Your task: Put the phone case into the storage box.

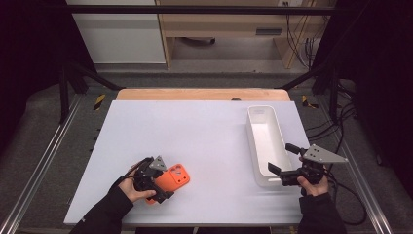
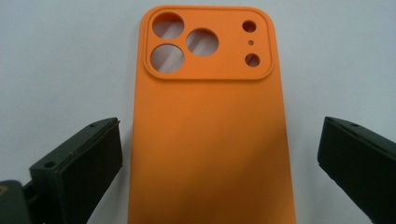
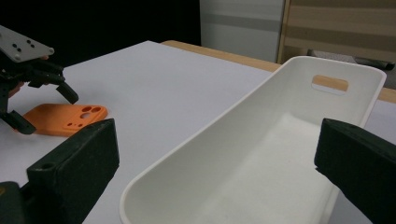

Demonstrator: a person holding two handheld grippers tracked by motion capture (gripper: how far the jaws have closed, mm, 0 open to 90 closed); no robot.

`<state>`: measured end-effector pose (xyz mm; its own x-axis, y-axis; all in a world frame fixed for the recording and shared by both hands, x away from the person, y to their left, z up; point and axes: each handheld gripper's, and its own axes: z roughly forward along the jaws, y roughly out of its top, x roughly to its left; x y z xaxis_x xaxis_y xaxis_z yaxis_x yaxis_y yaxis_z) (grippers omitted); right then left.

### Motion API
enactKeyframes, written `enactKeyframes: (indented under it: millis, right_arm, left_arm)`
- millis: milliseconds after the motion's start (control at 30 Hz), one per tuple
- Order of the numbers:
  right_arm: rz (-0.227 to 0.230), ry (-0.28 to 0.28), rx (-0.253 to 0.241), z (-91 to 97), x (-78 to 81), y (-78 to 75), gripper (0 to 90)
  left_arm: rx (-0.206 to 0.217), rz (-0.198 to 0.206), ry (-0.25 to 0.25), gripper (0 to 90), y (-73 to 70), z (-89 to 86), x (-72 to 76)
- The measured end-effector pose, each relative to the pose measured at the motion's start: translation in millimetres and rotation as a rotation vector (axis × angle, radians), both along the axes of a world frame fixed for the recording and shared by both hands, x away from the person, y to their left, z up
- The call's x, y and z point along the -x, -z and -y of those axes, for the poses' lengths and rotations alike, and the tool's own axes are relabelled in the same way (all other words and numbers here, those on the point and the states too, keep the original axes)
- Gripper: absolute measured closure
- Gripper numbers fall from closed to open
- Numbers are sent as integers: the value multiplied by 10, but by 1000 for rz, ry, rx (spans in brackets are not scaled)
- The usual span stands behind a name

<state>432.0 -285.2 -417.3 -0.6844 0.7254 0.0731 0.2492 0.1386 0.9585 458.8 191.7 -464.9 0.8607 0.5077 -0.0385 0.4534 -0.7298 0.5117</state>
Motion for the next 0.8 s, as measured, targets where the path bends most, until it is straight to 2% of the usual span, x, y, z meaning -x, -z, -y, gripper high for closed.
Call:
enactKeyframes:
  millis: [200, 800]
  right_arm:
    - [-2, -1, -1, -4, -1, 2, 5]
    - [-1, 0, 1, -3, -4, 3, 5]
  left_arm:
    - [-47, -10, 9, 0, 31, 14, -22]
    - [-90, -2, 17, 54, 19, 39, -33]
